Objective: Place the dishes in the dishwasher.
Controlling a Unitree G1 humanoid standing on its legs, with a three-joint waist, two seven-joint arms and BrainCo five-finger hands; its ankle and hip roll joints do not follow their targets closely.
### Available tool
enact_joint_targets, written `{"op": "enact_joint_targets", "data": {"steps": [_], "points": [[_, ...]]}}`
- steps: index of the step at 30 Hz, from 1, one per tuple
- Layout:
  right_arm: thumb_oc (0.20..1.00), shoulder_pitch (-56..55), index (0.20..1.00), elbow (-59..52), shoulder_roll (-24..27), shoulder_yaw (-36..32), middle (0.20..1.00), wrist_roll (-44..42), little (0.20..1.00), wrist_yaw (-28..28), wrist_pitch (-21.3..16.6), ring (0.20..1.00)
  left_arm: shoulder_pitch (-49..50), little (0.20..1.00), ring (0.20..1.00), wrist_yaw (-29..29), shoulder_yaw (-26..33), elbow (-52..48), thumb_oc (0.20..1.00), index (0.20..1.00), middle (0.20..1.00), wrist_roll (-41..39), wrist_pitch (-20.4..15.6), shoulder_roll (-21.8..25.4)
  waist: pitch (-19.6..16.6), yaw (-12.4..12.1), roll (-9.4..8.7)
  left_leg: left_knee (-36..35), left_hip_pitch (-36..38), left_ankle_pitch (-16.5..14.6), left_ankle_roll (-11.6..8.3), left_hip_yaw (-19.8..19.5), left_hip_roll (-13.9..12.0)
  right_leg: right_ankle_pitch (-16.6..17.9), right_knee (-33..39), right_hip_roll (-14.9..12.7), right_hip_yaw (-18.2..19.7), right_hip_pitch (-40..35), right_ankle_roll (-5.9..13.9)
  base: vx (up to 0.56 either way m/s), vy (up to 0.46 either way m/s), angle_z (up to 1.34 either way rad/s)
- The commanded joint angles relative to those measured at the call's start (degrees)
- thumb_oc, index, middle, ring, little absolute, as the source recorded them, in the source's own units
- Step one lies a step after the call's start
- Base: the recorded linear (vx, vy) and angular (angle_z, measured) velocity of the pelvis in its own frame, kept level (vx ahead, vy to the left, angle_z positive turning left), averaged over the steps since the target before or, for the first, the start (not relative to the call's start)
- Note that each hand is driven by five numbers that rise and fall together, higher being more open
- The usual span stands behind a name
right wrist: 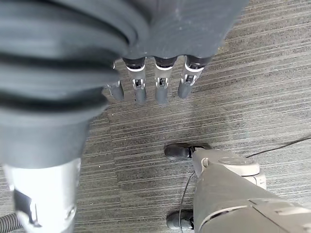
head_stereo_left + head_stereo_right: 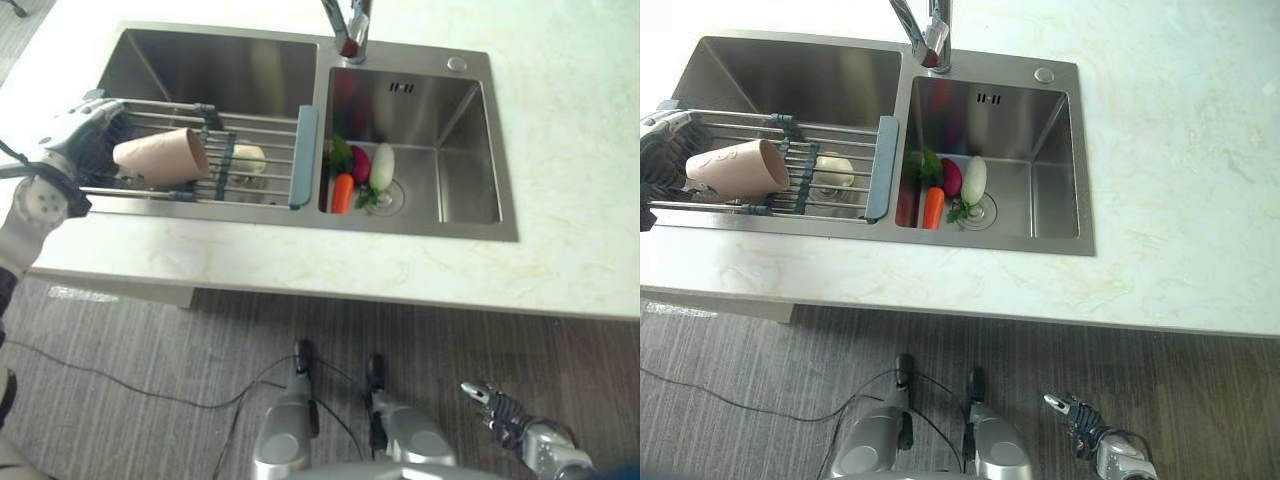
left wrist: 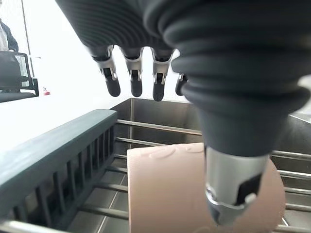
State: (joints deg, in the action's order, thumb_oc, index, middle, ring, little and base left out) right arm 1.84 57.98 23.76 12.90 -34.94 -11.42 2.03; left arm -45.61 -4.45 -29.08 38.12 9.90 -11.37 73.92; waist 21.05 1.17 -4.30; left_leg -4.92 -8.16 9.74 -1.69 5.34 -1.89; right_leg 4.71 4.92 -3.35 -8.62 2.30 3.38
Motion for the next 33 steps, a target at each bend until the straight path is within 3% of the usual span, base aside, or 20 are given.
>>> {"op": "enact_joint_targets", "data": {"steps": [1,12,22,33], "points": [[1.0,-2.2,1.0,0.09,1.59,-0.59,1.0,-0.25,1.0,0.52,0.22,1.0,-4.32,1.0,1.0,-2.44,4.33,2.33,1.0,1.0,1.0,-3.83,-0.76,-1.25,-0.39,-0.77,2.6,1.01,3.85,-6.2,0.96,1.66,-1.03,1.41,-5.13,-3.89,-0.25,2.88,6.77,0.04,0.012,0.0],[1.0,-2.46,1.0,-0.82,1.84,-1.26,1.0,-0.31,1.0,0.88,0.24,1.0,-4.2,1.0,1.0,-0.45,3.8,3.9,1.0,1.0,1.0,-1.99,0.54,-1.16,-0.03,-0.17,2.33,1.05,3.71,-6.56,1.05,3.06,-1.25,2.3,-4.87,-4.46,-0.17,3.64,7.54,0.01,0.023,-0.08],[1.0,-1.09,1.0,-1.7,3.17,-1.3,1.0,-0.95,1.0,1.12,-0.52,1.0,-7.43,1.0,1.0,5.33,-0.63,5.41,1.0,1.0,1.0,-0.49,4.49,-1.73,1.64,0.19,2.37,1.18,2.18,-6.49,0.99,3.05,-1.12,3.44,-4.56,-5.26,0.14,5.19,7.8,-0.02,0.028,-0.01],[1.0,-0.73,1.0,-2.23,3.6,-0.98,1.0,-0.76,1.0,0.56,-1.25,1.0,-5.88,1.0,1.0,12.88,0.54,7.86,1.0,1.0,1.0,-2.15,7.78,-1.75,2.23,-0.21,2.37,1.11,1.96,-6.43,1.01,2.98,-1.06,3.52,-4.59,-5.61,-0.3,5.21,7.82,0.0,0.0,0.0]]}}
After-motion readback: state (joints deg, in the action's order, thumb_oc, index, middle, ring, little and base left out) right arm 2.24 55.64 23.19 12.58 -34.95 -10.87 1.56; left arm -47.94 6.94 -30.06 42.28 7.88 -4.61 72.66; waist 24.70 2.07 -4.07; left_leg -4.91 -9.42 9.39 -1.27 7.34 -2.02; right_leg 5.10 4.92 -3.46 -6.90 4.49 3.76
